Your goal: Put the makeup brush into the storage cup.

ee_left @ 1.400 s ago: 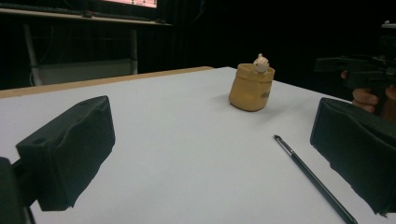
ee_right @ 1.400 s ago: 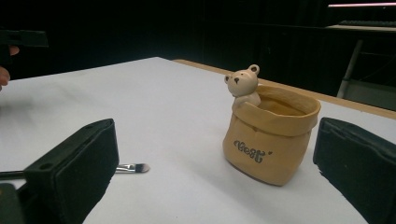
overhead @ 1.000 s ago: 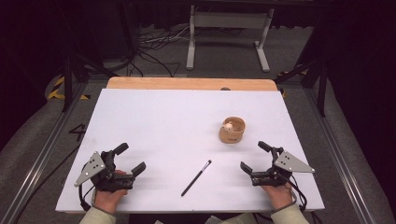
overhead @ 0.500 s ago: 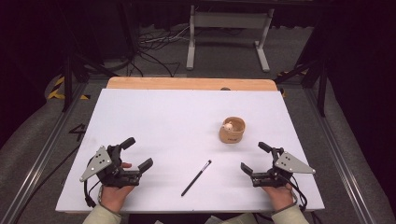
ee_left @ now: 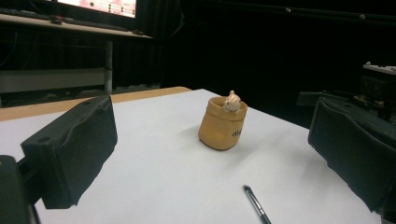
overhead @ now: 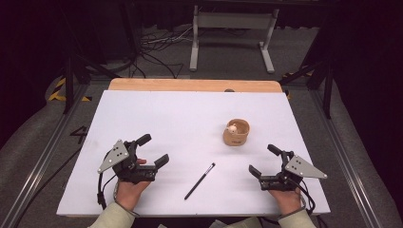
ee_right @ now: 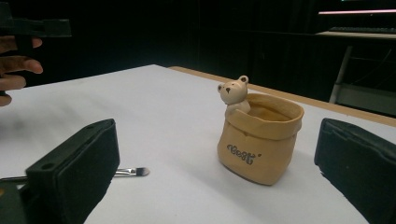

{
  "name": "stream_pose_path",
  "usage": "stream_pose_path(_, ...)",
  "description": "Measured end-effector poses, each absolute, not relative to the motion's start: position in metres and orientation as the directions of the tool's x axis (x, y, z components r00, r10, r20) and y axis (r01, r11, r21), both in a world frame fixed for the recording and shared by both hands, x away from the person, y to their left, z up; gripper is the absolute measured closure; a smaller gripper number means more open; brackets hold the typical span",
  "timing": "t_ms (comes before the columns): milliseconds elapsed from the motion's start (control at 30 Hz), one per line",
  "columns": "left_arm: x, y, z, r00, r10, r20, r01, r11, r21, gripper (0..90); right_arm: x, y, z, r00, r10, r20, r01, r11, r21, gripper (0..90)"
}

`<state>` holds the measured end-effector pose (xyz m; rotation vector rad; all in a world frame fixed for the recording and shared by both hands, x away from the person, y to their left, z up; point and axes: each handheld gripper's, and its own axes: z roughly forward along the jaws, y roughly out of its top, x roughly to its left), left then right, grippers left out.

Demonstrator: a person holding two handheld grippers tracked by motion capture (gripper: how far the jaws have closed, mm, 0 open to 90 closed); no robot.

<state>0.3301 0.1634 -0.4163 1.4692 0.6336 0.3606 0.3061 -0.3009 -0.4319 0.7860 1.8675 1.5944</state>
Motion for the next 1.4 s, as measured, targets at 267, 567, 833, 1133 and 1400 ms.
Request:
stream_pose_path(267,0.336,0.142,-0.411,0.813,0.562,-0.152,0.151,0.049,0.987,1.9,0.308,-0.301,-0.433,-0.673,0.738,-0.045,0.076,0.130,0.989,0.0)
stream_pose_path(567,0.339,0.120,-0.404,0.835,0.534,-0.131,0.156,-0.001,0.988,1.9,0.309,-0.302,-0.435,-0.673,0.739,-0.026,0.092,0.118,0.989,0.0)
stream_pose_path(833,0.338,0.100,-0.391,0.842,0.530,-0.101,0.194,-0.123,0.973,2.1,0.309,-0.302,-0.435,-0.673,0.739,-0.025,0.094,0.119,0.989,0.0)
stream_pose_path(1133,0.339,0.080,-0.378,0.838,0.537,-0.095,0.333,-0.366,0.869,6.4,0.310,-0.302,-0.436,-0.680,0.733,-0.017,0.101,0.116,0.988,0.0)
stream_pose_path(1400,0.343,0.070,-0.382,0.826,0.552,-0.115,0.422,-0.470,0.776,15.3,0.311,-0.301,-0.437,-0.689,0.725,-0.004,0.113,0.114,0.987,0.0)
